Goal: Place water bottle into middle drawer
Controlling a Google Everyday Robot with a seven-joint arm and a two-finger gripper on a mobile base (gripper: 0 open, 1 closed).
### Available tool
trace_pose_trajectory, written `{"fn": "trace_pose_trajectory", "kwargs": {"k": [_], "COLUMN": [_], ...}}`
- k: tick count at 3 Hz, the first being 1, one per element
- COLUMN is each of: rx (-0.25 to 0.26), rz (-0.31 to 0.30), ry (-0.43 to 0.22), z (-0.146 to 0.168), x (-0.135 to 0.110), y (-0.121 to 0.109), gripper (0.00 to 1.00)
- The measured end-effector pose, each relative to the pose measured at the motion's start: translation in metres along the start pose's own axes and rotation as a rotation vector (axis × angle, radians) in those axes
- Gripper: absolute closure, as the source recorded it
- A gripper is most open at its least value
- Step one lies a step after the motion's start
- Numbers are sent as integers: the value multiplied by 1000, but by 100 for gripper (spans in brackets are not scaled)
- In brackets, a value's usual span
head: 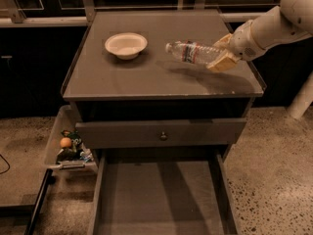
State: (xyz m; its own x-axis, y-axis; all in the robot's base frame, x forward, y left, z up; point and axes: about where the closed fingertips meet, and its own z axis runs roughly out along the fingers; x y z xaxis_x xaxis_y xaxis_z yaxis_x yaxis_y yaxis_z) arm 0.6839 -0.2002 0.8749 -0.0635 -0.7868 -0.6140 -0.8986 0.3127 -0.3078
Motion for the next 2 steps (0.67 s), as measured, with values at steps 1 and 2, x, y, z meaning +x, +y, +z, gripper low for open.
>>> {"fn": "trace_pose_trajectory", "kwargs": {"k": [1, 2], "rx": [21, 56], "rz": [-54, -80], "ry": [14, 52], "z": [-26, -52], "x": [5, 24], "y": [28, 67], "gripper": [100, 100]}}
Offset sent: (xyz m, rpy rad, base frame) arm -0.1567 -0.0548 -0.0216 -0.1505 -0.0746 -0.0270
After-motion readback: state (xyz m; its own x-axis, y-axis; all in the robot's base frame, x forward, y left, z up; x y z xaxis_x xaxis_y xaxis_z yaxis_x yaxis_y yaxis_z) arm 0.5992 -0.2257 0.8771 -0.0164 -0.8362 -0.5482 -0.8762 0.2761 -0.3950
